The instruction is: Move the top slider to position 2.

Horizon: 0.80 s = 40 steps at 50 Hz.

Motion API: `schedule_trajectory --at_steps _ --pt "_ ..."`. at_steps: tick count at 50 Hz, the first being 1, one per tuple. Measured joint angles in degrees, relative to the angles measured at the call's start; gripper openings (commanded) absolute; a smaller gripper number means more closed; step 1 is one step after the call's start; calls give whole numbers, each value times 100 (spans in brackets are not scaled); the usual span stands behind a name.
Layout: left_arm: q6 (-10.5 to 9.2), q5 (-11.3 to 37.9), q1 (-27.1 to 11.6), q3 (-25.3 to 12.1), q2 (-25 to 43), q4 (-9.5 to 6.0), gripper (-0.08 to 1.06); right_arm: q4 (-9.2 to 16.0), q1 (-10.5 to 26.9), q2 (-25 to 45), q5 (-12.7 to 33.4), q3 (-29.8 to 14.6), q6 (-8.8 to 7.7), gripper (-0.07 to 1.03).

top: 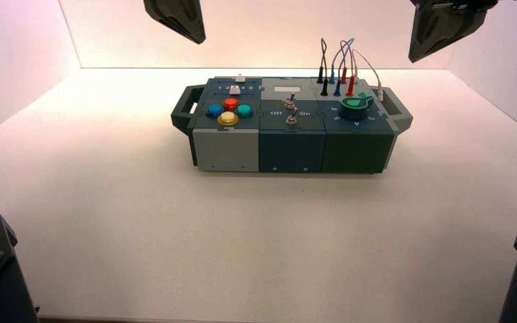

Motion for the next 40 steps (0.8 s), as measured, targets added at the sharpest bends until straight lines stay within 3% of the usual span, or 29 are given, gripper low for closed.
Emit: schedule_trajectory --at_steps 40 --pt "0 -62 -53 -9 97 -26 -3 9 0 -97 9 0 0 -2"
